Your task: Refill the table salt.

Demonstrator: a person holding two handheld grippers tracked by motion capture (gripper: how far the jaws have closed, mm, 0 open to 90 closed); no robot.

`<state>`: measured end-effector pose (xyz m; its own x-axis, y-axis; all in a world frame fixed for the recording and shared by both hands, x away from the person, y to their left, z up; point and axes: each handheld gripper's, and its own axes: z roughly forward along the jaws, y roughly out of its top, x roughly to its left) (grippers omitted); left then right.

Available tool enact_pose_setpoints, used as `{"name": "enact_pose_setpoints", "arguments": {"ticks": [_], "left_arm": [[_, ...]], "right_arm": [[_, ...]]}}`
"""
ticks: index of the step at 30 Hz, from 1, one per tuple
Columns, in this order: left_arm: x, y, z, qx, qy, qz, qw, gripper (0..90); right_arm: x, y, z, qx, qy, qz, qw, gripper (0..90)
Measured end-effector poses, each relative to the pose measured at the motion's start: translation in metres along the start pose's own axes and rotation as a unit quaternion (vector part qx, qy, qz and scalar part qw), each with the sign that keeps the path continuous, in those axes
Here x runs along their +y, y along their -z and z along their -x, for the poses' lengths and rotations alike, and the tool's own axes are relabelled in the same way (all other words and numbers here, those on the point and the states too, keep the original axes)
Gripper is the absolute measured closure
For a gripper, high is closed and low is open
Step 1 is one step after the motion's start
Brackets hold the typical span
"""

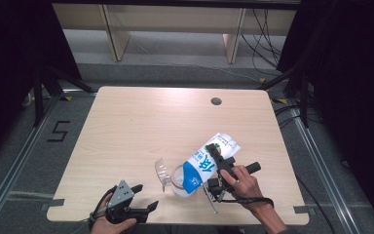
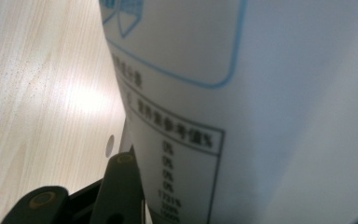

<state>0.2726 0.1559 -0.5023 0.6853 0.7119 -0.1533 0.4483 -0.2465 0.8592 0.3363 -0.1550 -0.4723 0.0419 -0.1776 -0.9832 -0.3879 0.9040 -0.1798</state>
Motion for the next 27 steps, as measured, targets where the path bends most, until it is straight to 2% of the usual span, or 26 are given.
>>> {"name": "enact_pose_setpoints", "arguments": {"ticks": [8,13,16,17,27], "left_arm": [[-0.0001,0.0,0.0001,0.001,0.001,0.001,1.0,20.9],[0.0,0.0,0.0001,0.0,0.001,0.001,1.0,20.9],[0.0,0.0,0.0,0.0,0.001,0.0,1.0,20.9],[0.0,0.0001,0.0,0.0,0.001,0.0,1.0,20.9],[0.0001,0.0003,0.0002,0.002,0.001,0.0,1.0,20.9]], "right_arm": [[0.0006,-0.0001,-0.0007,0.0,0.006,-0.001,1.0,61.1],[0.0003,-0.0001,-0.0006,0.001,0.002,-0.002,1.0,61.4],[0.0003,0.0008,-0.0026,0.007,-0.01,-0.01,0.9999,61.7],[0.0004,-0.0001,-0.0006,0.001,0.004,-0.002,1.0,61.8],[0.0003,0.0002,-0.0007,0.001,0.001,-0.003,1.0,62.6]]}}
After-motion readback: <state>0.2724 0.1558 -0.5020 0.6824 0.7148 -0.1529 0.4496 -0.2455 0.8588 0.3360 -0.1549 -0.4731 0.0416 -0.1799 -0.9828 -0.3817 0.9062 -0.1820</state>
